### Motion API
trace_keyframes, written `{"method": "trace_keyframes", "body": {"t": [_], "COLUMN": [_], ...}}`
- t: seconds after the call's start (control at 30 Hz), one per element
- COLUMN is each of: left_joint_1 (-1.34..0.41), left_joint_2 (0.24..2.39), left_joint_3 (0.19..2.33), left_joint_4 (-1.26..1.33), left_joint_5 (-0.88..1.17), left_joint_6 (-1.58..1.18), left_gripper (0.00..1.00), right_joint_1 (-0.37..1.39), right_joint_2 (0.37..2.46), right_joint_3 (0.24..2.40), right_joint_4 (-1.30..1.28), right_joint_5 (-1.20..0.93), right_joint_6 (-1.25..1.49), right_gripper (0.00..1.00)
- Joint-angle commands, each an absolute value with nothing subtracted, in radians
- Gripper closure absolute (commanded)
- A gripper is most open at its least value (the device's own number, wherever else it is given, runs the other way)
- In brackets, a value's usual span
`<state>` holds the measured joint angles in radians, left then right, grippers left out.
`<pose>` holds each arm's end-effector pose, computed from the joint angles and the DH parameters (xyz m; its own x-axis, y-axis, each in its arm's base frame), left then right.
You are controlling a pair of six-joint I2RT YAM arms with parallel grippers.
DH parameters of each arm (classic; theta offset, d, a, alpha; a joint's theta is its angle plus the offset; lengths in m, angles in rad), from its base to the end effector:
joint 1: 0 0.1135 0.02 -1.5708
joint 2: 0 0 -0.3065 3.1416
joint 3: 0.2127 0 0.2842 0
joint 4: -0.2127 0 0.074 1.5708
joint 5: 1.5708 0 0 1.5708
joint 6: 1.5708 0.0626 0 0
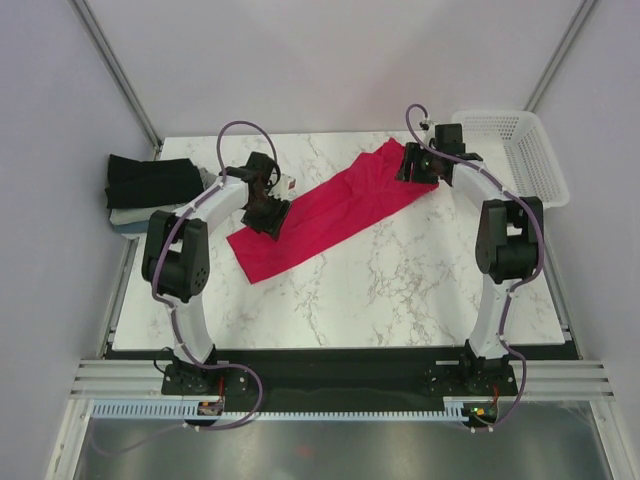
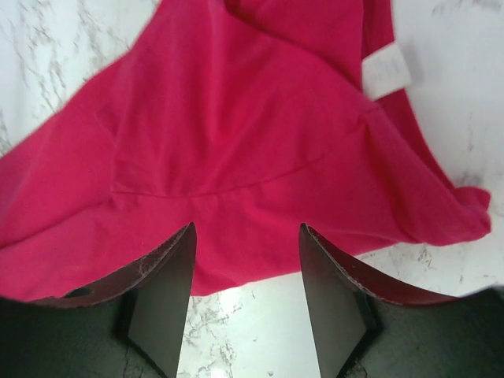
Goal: Fold and stack the t-shirts
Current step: Fold the tshirt
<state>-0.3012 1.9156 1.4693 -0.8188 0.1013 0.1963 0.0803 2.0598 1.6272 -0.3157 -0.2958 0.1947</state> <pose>0.4194 -0.1369 0.2062 -0.8300 0.4610 -0.3140 0.4956 0.8678 -0.0359 0.5362 0.0615 0.2310 -0.7214 0.1276 -0.6806 -0.1530 0.9292 0.3364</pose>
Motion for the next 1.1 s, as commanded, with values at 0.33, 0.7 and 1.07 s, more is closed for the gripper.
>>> {"method": "trace_keyframes", "body": {"t": [0.33, 0.7, 1.07], "left_joint_1": [-0.302, -0.374, -0.613], "left_joint_2": [2.054, 1.953, 1.796], "left_joint_3": [1.48, 1.263, 1.086], "left_joint_4": [-0.746, -0.735, -0.703], "left_joint_5": [0.038, 0.032, -0.046], "left_joint_6": [0.216, 0.146, 0.15], "left_gripper": [0.39, 0.4, 0.37], "right_joint_1": [0.087, 0.098, 0.163], "right_joint_2": [2.186, 2.359, 2.523], "right_joint_3": [1.657, 1.822, 2.085], "right_joint_4": [-0.284, -0.301, -0.284], "right_joint_5": [-0.305, -0.321, -0.319], "right_joint_6": [0.18, 0.187, 0.196], "right_gripper": [0.37, 0.37, 0.36]}}
